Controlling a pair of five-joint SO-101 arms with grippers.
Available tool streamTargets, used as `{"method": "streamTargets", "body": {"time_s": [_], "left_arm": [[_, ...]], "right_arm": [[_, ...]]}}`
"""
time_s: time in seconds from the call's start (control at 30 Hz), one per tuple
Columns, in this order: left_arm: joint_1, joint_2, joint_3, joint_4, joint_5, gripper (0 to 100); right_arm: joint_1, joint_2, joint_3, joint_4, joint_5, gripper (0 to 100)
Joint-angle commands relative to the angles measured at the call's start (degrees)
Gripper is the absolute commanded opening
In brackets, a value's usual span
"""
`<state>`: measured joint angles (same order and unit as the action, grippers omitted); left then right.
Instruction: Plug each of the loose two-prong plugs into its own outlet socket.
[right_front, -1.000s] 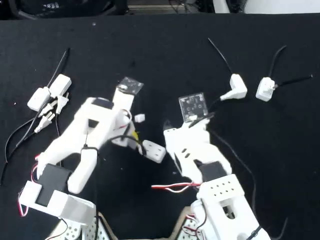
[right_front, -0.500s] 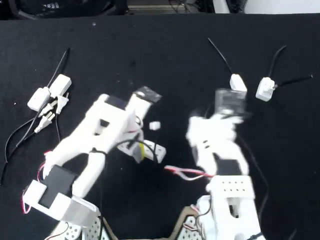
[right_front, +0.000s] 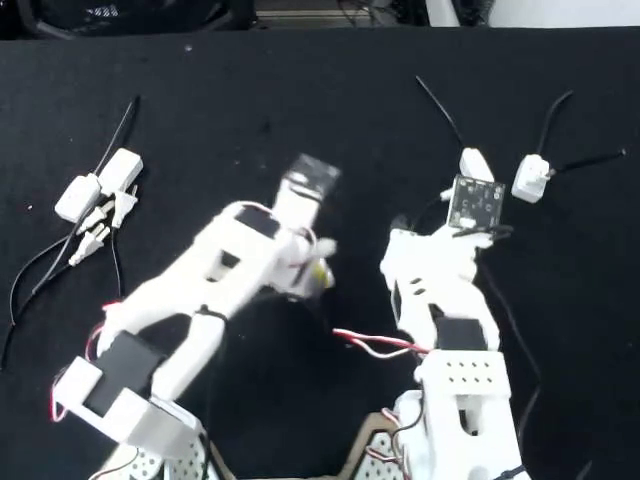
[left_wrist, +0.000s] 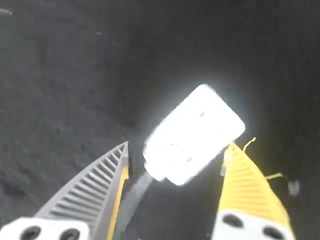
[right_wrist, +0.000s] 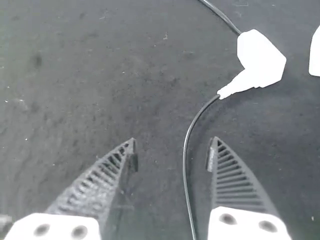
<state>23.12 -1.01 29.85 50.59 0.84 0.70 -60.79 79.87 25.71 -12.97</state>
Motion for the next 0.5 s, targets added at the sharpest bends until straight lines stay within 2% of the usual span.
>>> {"method": "streamTargets", "body": {"time_s": [0.0, 0.1, 0.17, 0.33, 0.47], "left_arm": [[-5.0, -0.5, -0.2, -5.0, 4.1, 30], [-7.0, -1.1, -0.2, -5.0, 4.3, 30], [-7.4, -1.6, -1.5, -1.4, 2.9, 30], [-7.6, -6.4, -3.1, 8.2, -5.9, 30], [-6.9, -9.3, -1.2, 7.8, -7.3, 30]], "right_arm": [[-1.1, -1.2, -1.7, -1.3, 1.0, 21.9], [-1.2, -1.2, -1.7, -1.3, 1.1, 21.9], [-1.2, -1.2, -1.7, -1.3, 1.1, 21.9], [-1.2, -1.2, -1.7, -1.3, 1.1, 21.9], [-1.2, -1.2, -1.9, -1.3, 1.1, 21.9]]}}
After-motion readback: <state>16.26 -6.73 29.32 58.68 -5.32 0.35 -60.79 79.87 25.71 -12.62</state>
